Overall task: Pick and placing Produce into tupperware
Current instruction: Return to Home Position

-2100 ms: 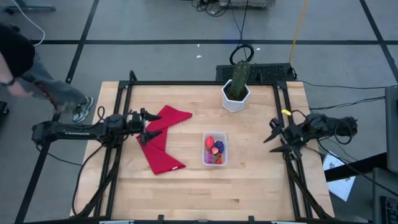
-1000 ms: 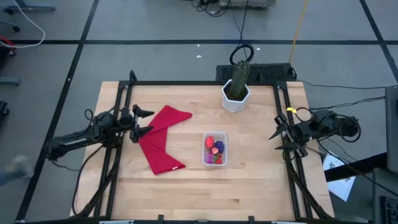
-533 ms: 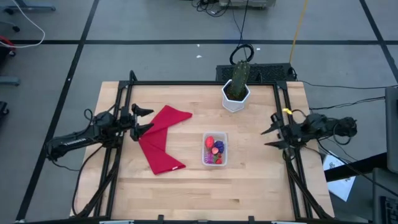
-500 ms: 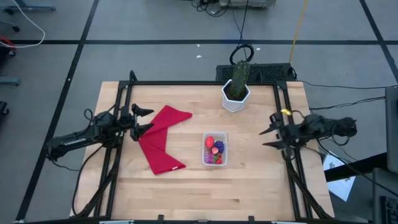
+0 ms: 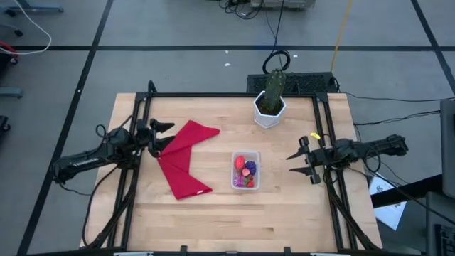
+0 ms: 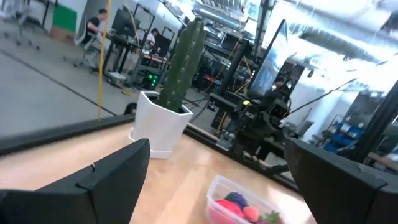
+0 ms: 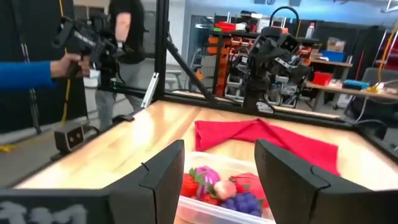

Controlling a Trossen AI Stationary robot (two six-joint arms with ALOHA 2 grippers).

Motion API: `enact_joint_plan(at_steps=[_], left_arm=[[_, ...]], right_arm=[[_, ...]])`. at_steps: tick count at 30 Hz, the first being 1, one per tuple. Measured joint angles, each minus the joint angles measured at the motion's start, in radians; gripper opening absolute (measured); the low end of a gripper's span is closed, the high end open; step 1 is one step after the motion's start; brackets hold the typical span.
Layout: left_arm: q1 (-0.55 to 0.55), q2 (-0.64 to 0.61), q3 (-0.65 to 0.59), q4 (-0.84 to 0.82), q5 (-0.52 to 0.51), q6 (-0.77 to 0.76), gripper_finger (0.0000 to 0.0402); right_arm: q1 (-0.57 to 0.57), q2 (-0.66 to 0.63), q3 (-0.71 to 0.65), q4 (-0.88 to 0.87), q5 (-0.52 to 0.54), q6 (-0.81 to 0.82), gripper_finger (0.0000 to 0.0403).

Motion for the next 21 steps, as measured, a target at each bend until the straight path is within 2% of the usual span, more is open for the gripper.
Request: enact_joint_plan(at_steps=[9,21], left_arm=[[-0.004,0.000,0.000,0.000,0.000,-0.135,0.0379],[-0.003,0.000,0.000,0.000,0.000,-0.134,0.0379]], right_arm=[[0.001,0.000,-0.002,0.000,-0.002,0.211,0.0187],[0.001,0.000,-0.004,0.000,-0.002,0.219,0.0187]])
